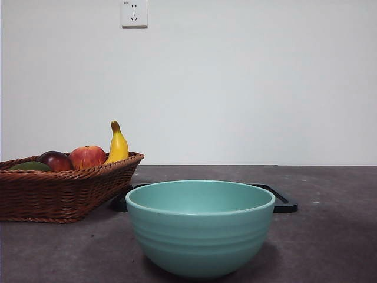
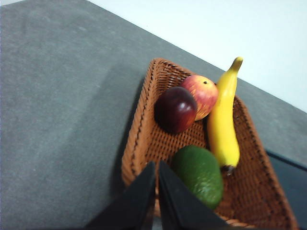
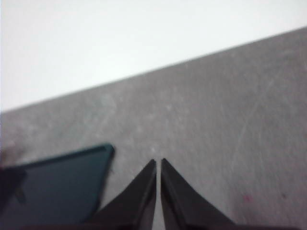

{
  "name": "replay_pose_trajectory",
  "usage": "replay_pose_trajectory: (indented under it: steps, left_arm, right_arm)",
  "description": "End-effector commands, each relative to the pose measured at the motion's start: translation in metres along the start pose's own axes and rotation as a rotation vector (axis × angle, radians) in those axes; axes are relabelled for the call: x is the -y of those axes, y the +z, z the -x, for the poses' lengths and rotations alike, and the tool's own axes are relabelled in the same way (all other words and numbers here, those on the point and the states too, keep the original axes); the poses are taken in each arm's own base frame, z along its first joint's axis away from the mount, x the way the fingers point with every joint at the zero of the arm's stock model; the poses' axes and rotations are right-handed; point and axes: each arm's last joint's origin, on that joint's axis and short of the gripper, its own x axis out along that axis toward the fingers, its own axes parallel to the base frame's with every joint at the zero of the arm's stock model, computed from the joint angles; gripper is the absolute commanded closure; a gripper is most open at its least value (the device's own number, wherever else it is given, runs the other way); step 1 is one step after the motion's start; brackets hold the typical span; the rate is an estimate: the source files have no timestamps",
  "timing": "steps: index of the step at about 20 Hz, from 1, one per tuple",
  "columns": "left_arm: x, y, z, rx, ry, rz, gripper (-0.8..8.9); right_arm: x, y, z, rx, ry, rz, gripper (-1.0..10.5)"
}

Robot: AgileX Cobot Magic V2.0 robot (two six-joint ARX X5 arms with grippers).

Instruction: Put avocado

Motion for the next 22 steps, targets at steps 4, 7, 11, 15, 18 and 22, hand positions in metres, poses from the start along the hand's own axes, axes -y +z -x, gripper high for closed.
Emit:
replay_pose_trajectory:
  steps: [4, 7, 11, 15, 18, 22]
  left_arm:
    - [0.014, 0.028, 0.013, 0.003, -0.015, 0.013, 8.04]
    - [0.023, 0.042, 0.018, -0.037, -0.039, 0.006, 8.04]
    - [0.035, 0.061, 0.023, -0.127, -0.088, -0.045, 8.04]
    - [0.047, 0.081, 0.025, -0.247, -0.137, -0.111, 8.04]
    - [0.055, 0.094, 0.025, -0.329, -0.187, -0.144, 8.04]
    - [0.066, 0.11, 0.024, -0.438, -0.267, -0.164, 8.04]
  right_arm:
    - [-0.014, 0.034, 0.009, 0.0, 0.025, -0.031, 9.4]
    - [-0.022, 0.052, 0.012, -0.041, 0.057, -0.015, 9.4]
    - [-0.035, 0.076, 0.014, -0.144, 0.127, 0.024, 9.4]
    - [-0.046, 0.098, 0.012, -0.284, 0.207, 0.065, 9.4]
    - [-0.054, 0.114, 0.01, -0.384, 0.272, 0.083, 9.4]
    - [-0.066, 0.131, 0.005, -0.537, 0.353, 0.107, 9.4]
